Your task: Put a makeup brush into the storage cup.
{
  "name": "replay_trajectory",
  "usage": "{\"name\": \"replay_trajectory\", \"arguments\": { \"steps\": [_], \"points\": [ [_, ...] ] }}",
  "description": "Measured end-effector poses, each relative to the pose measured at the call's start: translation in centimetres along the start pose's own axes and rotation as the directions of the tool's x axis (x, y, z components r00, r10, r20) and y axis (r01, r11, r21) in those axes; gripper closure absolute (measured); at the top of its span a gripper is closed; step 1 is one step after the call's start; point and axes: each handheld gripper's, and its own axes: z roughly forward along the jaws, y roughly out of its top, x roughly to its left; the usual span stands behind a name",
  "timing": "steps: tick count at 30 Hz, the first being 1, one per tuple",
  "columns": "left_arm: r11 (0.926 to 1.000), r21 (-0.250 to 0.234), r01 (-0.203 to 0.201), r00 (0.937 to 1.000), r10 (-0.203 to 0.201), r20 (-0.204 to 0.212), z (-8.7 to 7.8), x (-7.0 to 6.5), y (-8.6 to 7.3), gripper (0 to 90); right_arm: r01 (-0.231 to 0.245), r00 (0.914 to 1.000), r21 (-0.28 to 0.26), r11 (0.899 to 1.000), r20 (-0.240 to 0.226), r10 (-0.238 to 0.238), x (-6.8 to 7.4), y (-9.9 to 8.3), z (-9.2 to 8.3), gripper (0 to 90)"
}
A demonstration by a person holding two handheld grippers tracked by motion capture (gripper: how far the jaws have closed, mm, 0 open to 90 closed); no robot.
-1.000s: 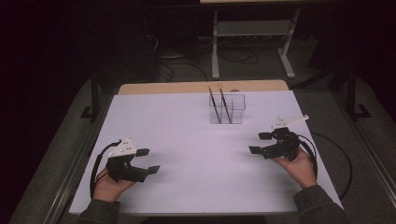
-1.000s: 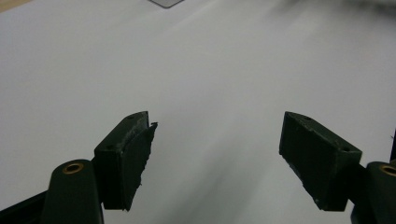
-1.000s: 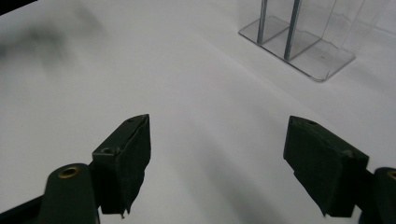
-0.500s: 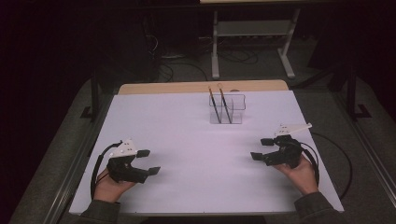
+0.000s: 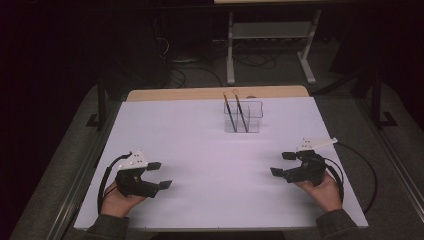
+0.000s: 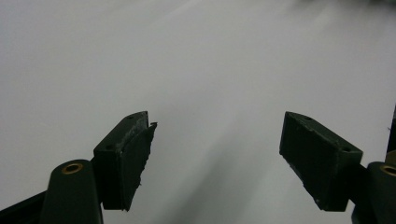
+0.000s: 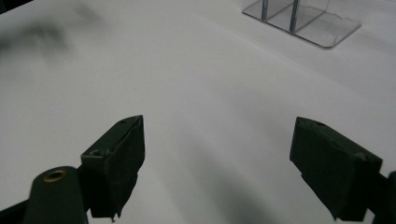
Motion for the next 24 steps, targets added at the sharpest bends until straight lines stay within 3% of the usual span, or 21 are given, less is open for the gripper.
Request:
{"name": "replay_trajectory", "arguments": {
  "steps": [24],
  "points": [
    [0.9999,0.008,-0.006,0.9999,0.006,0.014,0.28,-0.19,-0.15,23.4,0.016,0.9999,-0.035,0.999,-0.003,-0.016,0.75,-0.99,-0.83,15.9]
  ]
}}
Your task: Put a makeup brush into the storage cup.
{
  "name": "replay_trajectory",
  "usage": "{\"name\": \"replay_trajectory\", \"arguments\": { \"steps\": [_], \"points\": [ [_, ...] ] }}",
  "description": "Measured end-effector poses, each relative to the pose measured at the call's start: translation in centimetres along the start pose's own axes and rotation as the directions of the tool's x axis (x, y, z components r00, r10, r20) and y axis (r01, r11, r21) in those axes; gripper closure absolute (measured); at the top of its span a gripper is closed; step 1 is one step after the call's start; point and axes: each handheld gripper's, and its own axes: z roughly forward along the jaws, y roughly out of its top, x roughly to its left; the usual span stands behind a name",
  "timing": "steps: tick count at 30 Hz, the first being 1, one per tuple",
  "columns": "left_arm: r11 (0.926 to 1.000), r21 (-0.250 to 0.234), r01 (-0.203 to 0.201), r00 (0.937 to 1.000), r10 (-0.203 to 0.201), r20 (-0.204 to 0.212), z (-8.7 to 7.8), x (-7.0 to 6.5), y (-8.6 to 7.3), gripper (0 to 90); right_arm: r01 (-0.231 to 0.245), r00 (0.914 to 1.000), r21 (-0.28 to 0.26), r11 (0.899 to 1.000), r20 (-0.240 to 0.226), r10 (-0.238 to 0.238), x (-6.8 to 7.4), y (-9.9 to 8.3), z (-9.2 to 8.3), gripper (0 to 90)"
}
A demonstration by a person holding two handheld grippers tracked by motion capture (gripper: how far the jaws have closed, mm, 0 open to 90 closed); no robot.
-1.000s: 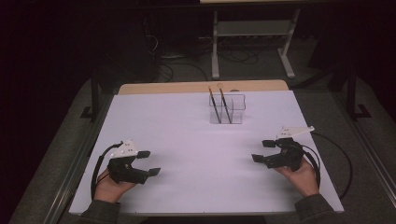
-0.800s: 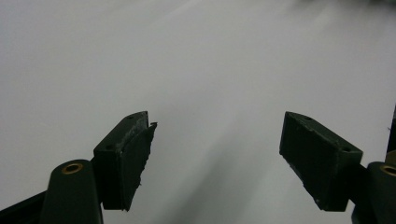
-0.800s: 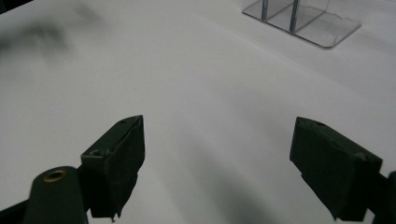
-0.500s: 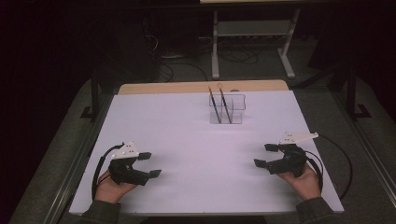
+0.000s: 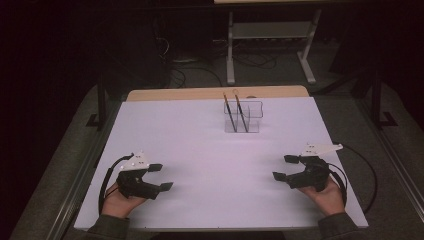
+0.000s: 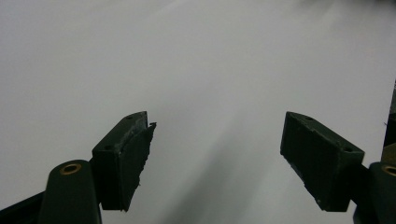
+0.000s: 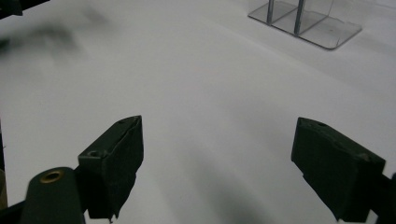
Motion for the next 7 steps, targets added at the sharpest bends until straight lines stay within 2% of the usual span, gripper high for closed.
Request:
{"name": "replay_trajectory", "arguments": {
  "steps": [7],
  "points": [
    [1.0000,0.004,-0.004,1.0000,0.004,0.001,0.08,-0.04,0.04,23.4,0.010,0.9999,-0.003,1.000,-0.006,-0.010,0.00,-0.01,0.00,15.8]
  ]
}}
